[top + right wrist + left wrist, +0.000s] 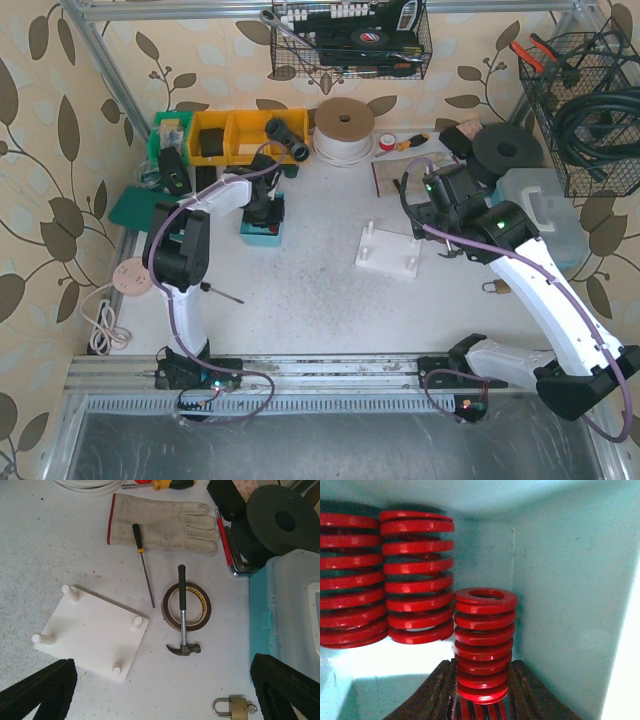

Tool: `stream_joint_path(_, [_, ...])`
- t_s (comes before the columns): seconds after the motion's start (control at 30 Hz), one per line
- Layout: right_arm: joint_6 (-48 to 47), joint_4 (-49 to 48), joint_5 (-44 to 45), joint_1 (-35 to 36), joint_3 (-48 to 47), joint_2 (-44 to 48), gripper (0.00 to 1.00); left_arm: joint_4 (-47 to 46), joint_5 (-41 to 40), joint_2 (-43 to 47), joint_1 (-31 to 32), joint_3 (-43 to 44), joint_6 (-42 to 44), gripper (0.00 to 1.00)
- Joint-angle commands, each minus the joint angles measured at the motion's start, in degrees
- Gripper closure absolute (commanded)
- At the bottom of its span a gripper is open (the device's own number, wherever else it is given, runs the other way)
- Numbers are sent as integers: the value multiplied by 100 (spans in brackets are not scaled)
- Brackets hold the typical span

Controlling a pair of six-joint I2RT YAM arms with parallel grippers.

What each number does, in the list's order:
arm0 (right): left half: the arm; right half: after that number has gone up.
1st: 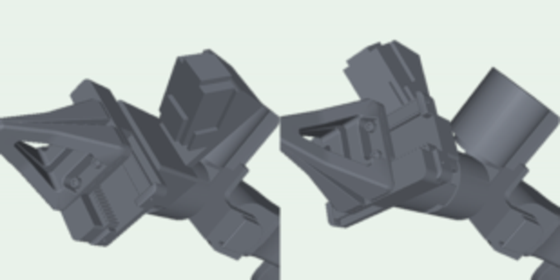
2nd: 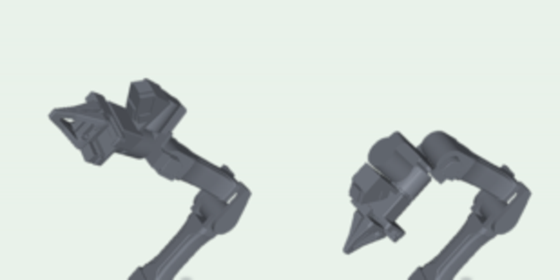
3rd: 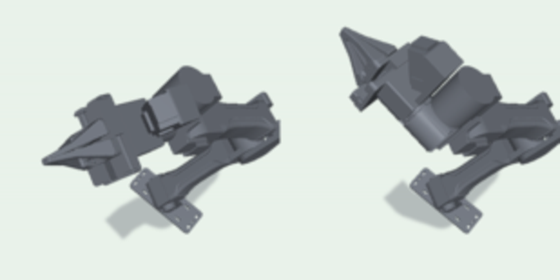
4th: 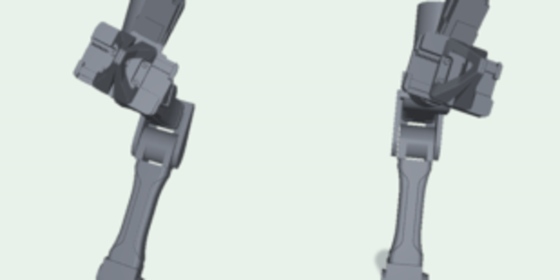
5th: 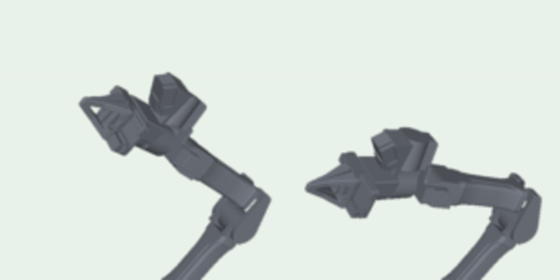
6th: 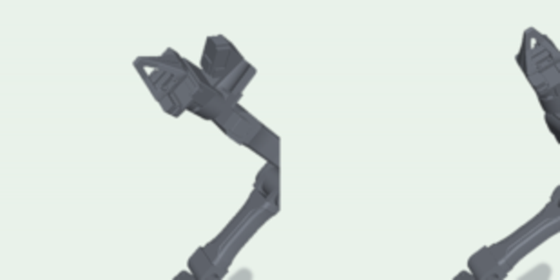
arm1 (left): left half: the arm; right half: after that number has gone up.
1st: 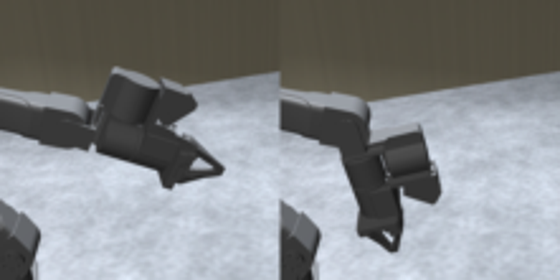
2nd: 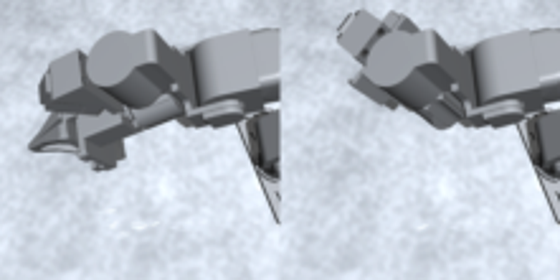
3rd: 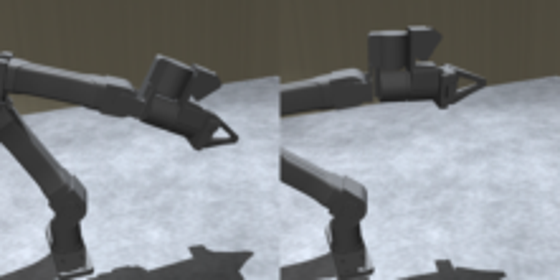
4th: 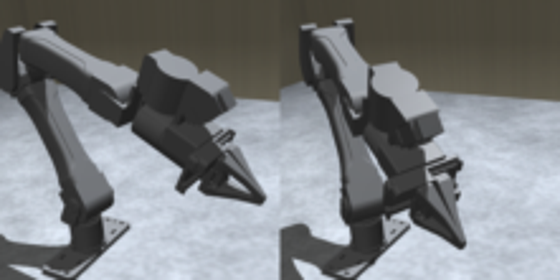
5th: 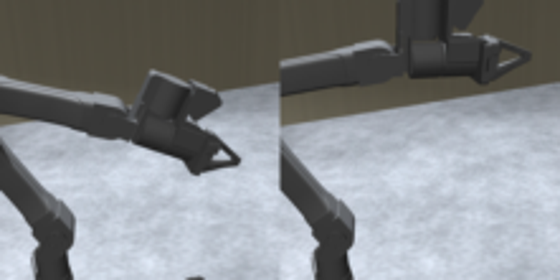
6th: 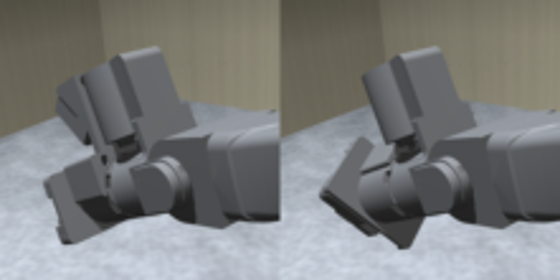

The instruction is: Install the large spring

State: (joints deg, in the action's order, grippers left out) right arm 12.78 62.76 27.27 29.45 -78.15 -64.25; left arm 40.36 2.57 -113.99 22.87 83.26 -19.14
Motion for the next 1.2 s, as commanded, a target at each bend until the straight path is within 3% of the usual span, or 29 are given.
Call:
stream_joint_path(0.0, [-120,3,152,-43,-114,32,6,-86,-101,-371,58,-25,114,68])
stream_joint_path(0.13, [-135,-18,175,-60,-63,69,6,5,-182,-520,58,96,132,61])
stream_joint_path(0.3, [-124,5,208,-65,-34,126,6,88,-252,-559,76,197,148,61])
stream_joint_path(0.43, [-135,-18,223,-88,5,175,6,-26,-220,-484,77,123,167,69])
stream_joint_path(0.6, [-76,-18,151,-89,57,209,6,112,-248,-363,77,319,303,87])
stream_joint_path(1.0, [89,-66,-464,-95,72,361,6,504,-82,596,77,586,358,100])
stream_joint_path(1.17, [320,14,-819,-97,-249,221,1,563,-118,1026,77,532,447,100])
